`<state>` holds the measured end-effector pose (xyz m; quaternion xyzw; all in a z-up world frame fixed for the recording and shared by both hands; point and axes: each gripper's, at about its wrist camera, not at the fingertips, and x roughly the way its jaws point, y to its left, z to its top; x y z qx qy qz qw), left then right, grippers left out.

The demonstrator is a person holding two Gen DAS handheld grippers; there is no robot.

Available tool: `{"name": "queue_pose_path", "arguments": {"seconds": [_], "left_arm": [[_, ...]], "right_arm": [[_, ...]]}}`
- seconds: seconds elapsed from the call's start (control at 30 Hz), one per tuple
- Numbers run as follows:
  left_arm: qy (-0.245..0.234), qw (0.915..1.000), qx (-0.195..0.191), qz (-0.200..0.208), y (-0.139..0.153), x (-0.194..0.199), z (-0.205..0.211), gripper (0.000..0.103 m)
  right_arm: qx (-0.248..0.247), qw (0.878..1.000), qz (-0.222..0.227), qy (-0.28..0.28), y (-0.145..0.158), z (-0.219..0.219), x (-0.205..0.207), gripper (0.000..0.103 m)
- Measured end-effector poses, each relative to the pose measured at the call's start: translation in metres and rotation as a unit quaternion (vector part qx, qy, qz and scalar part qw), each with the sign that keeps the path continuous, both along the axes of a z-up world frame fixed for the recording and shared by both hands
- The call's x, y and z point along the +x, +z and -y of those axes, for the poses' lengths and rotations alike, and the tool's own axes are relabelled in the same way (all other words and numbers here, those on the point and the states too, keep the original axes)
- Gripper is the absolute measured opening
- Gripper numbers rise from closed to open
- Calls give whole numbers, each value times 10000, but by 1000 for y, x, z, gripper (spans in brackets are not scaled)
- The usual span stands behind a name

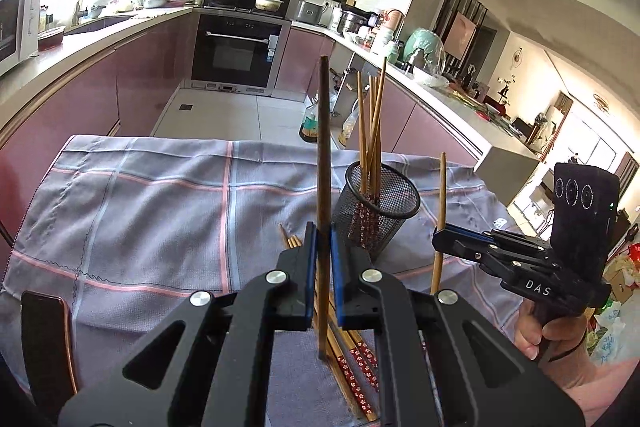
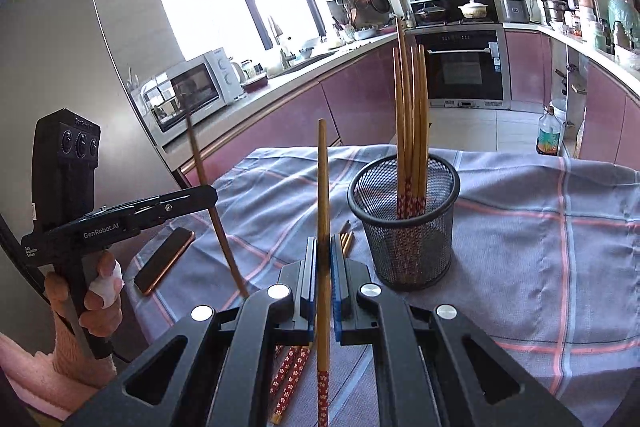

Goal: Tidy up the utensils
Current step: 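Raise both held chopsticks upright and carry them over the mesh cup, then lower both chopsticks into the mesh cup and open both tools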

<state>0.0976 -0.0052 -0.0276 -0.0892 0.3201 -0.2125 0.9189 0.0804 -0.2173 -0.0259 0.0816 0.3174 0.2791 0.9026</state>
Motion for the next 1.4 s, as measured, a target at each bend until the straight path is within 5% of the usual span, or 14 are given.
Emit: {"name": "queue_pose_path", "arguments": {"seconds": [0.53,1.4], "left_arm": [[-275,9980,-356,453,43,3,15,7],[-366,9934,-310,1044,91,50,52,7]], "right_arm": [[122,9982,545,-216,35,14,3,5],[70,9899,1266,-637,83,30,19,5]]}}
